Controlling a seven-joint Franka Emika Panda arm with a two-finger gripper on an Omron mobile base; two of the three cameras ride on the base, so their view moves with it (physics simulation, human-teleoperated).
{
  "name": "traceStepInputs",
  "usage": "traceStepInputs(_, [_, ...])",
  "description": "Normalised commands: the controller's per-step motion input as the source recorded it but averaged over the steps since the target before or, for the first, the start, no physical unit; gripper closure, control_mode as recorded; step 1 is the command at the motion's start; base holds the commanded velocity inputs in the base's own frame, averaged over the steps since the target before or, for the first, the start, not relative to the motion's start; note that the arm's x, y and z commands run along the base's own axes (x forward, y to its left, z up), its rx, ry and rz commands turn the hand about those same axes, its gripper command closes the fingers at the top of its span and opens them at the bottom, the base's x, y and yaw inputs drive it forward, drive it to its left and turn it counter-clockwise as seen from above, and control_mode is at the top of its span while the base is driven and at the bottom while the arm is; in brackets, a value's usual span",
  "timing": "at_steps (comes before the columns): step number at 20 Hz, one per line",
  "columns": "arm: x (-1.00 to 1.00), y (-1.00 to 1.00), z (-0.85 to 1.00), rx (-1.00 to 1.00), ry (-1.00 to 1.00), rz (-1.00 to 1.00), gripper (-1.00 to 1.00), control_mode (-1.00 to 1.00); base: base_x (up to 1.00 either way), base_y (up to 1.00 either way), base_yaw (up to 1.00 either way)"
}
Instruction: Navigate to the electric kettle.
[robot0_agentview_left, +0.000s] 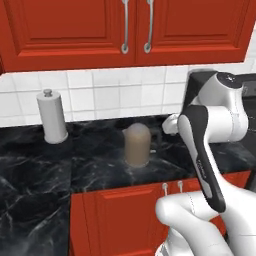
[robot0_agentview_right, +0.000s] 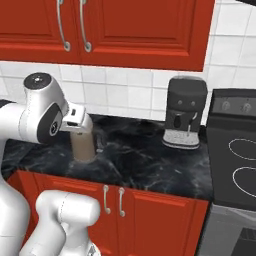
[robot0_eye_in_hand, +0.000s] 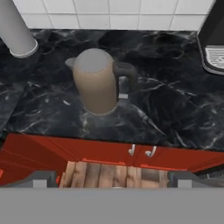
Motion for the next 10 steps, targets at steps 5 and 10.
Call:
traceStepInputs(5, [0.00, 0.00, 0.00, 0.00, 0.00, 0.00, -1.00, 1.00, 0.35, 0.09, -0.08])
traceStepInputs(10, [0.00, 0.00, 0.00, 0.00, 0.00, 0.00, -1.00, 1.00, 0.37, 0.20, -0.04])
